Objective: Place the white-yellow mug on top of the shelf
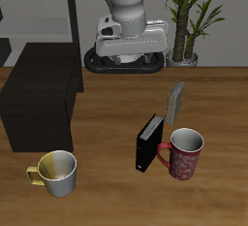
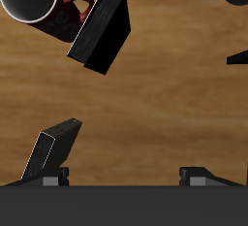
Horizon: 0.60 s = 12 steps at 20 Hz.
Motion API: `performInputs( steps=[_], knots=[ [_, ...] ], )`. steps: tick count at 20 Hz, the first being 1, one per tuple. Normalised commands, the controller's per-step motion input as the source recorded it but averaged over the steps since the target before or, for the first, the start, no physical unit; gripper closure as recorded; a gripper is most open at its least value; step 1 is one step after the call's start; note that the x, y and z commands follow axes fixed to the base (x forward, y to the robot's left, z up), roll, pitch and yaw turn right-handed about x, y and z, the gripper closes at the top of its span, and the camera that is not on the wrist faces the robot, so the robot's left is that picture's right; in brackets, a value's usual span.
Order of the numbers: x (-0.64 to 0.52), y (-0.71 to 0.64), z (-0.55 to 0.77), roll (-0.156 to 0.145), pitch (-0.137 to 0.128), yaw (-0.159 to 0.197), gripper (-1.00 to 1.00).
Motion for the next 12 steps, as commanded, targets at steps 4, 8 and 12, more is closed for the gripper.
performInputs(
  steps=[4,8,12],
  knots=[
    [0.12,-0.10,0.04,-0.022,0.001,-0.011,-1.00],
    [0.30,-0.13,0.13,-0.019,-0.017,0.063,-1.00],
    [0.47,-0.34,0.19,-0.062,0.005,-0.042,-1.00]
  ],
)
